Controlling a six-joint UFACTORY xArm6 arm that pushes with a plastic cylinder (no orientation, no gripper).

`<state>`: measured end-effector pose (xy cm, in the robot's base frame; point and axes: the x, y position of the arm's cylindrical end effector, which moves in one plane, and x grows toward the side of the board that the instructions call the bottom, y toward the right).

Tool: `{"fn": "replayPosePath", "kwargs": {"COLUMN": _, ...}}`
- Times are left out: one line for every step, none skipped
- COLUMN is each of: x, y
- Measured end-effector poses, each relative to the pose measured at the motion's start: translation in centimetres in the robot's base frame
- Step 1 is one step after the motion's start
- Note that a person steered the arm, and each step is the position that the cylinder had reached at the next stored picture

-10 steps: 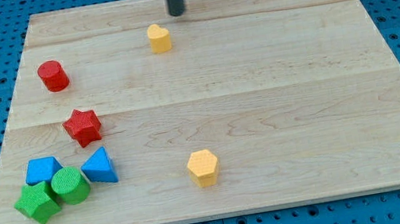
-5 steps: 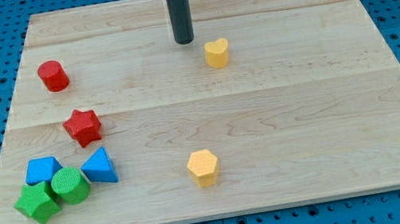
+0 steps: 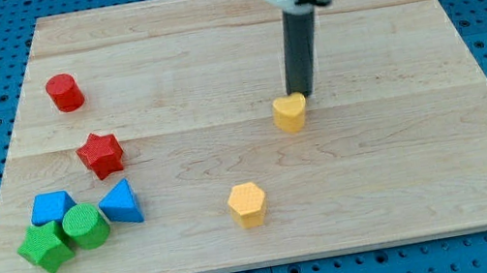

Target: Place the yellow heart beside the yellow hexagon

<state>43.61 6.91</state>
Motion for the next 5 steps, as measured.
{"fn": "replayPosePath", "kwargs": {"x": 2.4, "y": -3.7}}
{"fn": "replayPosePath", "kwargs": {"x": 4.0, "y": -3.2}}
{"fn": "replayPosePath", "kwargs": {"x": 7.4, "y": -3.4}}
{"fn": "replayPosePath", "kwargs": {"x": 7.8, "y": -3.8}}
{"fn": "replayPosePath", "kwargs": {"x": 9.2, "y": -3.8}}
